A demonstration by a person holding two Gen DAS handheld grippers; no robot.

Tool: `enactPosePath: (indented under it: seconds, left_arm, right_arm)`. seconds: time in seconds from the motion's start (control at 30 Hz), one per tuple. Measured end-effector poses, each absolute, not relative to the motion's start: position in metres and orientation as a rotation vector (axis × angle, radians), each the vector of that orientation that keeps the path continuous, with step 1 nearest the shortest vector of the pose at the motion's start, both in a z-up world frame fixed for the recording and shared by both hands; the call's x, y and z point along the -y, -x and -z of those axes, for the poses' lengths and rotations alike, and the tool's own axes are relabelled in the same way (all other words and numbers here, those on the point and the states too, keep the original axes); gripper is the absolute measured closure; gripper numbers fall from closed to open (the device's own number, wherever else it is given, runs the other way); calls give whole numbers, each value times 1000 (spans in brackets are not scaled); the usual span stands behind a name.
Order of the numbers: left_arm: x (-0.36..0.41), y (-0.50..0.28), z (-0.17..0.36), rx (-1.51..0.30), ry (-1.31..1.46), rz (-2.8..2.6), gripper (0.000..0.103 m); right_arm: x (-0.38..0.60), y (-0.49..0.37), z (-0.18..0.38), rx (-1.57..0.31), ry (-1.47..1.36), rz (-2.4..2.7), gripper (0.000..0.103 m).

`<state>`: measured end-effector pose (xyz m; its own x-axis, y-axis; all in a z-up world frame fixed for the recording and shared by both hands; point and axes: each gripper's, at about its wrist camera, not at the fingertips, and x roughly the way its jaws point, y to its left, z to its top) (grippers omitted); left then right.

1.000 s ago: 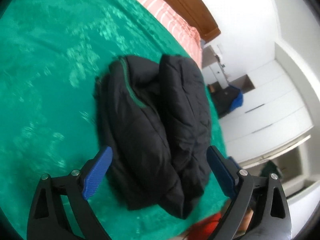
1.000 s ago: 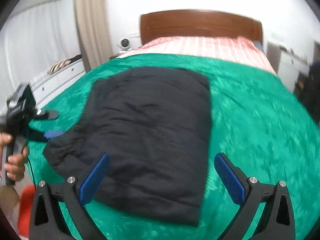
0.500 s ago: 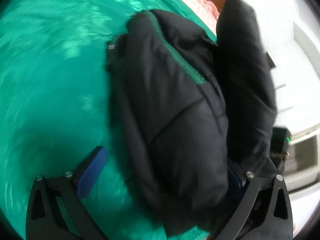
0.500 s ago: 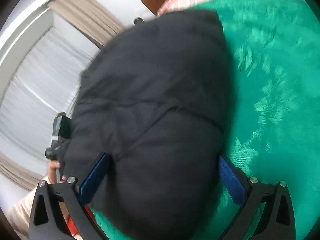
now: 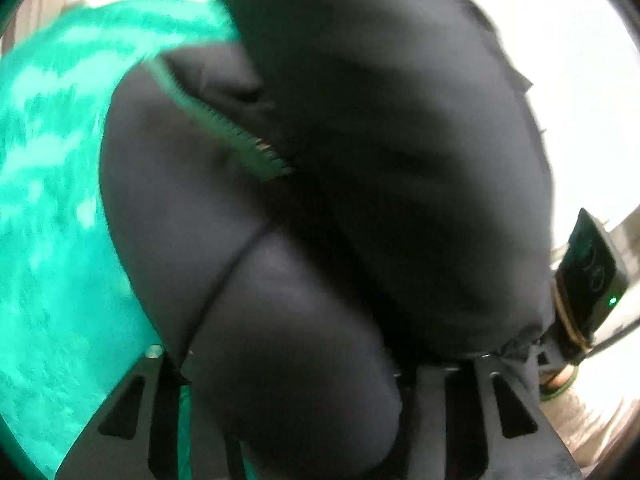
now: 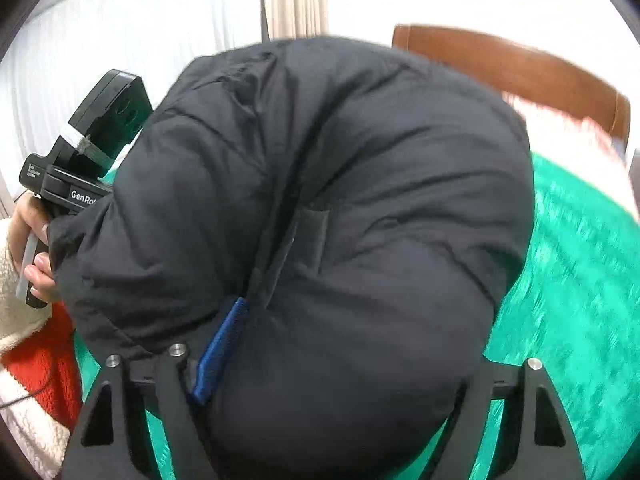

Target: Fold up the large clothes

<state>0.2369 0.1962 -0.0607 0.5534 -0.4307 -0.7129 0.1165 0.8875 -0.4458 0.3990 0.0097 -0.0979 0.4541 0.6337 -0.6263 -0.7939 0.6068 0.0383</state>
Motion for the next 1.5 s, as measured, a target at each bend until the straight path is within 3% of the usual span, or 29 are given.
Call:
enactPosePath:
  seconds: [0.3, 0.37, 0.43, 0.47, 0.57, 0.63, 0.73, 0.97, 1.1, 1.5]
  left_arm:
    - [-189, -314, -18, -773, 307, 297, 67]
    - [-189, -343, -15, -776, 305, 257, 56]
    - [-196, -373, 8, -850, 305, 138, 30]
    - [-199, -377, 16, -869, 298, 96, 29]
    - [-210, -357, 33, -858, 251, -5, 27]
    - [-211, -323, 29, -785, 211, -48, 12]
    - [-216, -277, 21, -705, 138, -119, 2]
    - [-161, -191, -13, -592, 26, -256, 0]
    - [-134, -179, -27, -520, 17, -306, 0]
    - [-91, -148, -41, -523, -76, -312, 0]
  right_arm:
    - [-18, -472, 39, -540, 140, -840, 28]
    - [-15, -503, 43, -595, 67, -806, 25]
    - [-8, -530, 60, -704, 68, -714, 13]
    - [-4, -533, 66, -734, 86, -659, 3]
    - [28, -512, 76, -728, 144, -541, 1]
    - [46, -489, 78, -703, 182, -527, 1]
    - [69, -451, 75, -678, 209, -506, 1]
    - [109, -397, 41, -455, 52, -329, 0]
    - [116, -391, 32, -506, 21, -346, 0]
    - [125, -343, 33, -525, 84, -350, 0]
